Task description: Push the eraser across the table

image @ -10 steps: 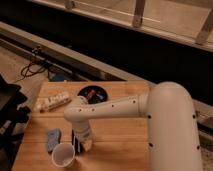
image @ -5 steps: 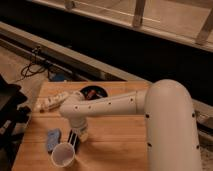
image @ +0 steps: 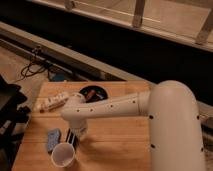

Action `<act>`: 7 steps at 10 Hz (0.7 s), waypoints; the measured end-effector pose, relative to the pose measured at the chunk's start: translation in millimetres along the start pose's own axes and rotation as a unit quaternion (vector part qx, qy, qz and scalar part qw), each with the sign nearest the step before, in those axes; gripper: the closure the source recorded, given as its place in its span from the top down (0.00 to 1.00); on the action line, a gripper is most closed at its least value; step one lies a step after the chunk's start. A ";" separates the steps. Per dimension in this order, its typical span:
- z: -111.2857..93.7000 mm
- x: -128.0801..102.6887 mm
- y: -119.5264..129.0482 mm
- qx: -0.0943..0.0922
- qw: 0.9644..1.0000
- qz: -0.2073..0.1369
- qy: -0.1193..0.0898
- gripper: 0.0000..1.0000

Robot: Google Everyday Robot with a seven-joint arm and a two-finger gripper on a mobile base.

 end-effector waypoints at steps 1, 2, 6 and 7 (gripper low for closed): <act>-4.4 0.7 -5.7 0.022 1.000 -0.002 0.003 0.01; -8.3 1.1 -8.1 0.038 0.999 -0.002 0.003 0.01; -37.0 -1.6 -23.5 0.105 0.994 -0.023 0.018 0.02; -52.8 6.3 -23.0 0.109 0.993 -0.013 0.035 0.12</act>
